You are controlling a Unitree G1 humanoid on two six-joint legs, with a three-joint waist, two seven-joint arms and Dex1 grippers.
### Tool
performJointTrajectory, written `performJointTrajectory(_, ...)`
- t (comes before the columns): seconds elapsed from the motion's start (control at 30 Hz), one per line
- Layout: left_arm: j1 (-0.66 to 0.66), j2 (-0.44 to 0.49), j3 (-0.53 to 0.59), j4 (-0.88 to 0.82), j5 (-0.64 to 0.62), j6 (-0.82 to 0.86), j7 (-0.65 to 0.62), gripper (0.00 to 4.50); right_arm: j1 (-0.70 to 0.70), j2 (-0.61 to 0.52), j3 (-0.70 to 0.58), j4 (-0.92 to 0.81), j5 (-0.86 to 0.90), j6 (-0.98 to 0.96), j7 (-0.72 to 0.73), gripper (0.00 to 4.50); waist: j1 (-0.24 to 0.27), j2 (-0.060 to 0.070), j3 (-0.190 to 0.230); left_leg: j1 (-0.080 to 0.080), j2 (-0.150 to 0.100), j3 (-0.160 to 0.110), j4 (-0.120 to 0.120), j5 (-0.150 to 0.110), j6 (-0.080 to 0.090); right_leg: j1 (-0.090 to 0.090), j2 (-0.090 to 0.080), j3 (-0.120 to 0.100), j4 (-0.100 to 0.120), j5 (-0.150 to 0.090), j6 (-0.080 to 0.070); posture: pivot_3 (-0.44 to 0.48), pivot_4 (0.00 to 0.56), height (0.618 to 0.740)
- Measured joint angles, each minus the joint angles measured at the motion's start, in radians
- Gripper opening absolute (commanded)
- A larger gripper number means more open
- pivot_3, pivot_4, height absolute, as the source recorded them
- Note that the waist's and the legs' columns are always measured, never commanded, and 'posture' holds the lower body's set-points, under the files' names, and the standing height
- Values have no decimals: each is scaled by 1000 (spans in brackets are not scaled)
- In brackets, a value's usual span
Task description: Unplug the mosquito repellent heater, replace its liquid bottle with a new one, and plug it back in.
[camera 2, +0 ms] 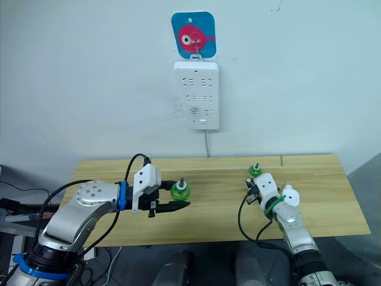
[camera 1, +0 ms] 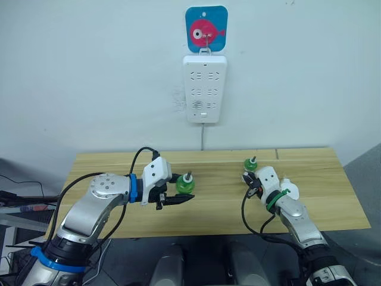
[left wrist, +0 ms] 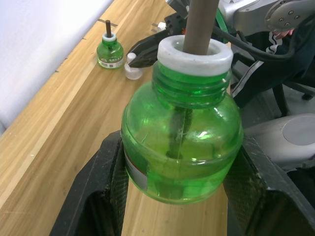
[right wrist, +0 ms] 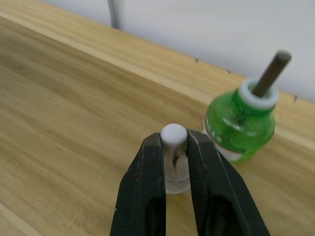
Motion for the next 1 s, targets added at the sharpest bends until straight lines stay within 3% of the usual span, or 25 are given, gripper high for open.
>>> performJointTrajectory(0.23,-2,6,0,0,-10,1,-9,2296,1,15,-26,32,6,-19,1,3806,0,0,0,0,0,0,0,0,0,0,0,0,0,0,0,34,252,732)
performJointTrajectory(0.33,-13,2,-1,4,-11,0,-9,2296,44,-3,-44,-89,19,1,10,3820,2,1,0,0,0,0,0,0,0,0,0,0,0,0,0,27,243,732)
performJointTrajectory(0.53,-83,-50,-18,30,-26,0,-30,2296,115,-154,-19,-584,125,243,163,3820,2,1,0,-1,0,-1,0,0,0,1,0,-1,-1,0,0,-34,228,732)
performJointTrajectory(0.67,-187,-134,-59,92,-27,-9,-61,2296,-23,-254,7,-866,302,494,275,3820,-5,1,0,0,0,-2,1,0,0,4,0,-3,-3,0,0,-66,220,732)
performJointTrajectory(0.83,-254,-191,-83,149,-29,-9,-85,2296,-187,-283,-5,-958,514,753,304,3820,-13,1,0,-2,0,-4,0,0,1,5,-1,-4,-10,0,0,-79,200,732)
performJointTrajectory(1.0,-281,-227,-92,178,-29,-8,-97,2296,-251,-277,-6,-957,591,856,294,3820,-17,1,0,-3,-1,-2,0,-1,2,5,-3,-4,-13,0,1,-72,187,732)
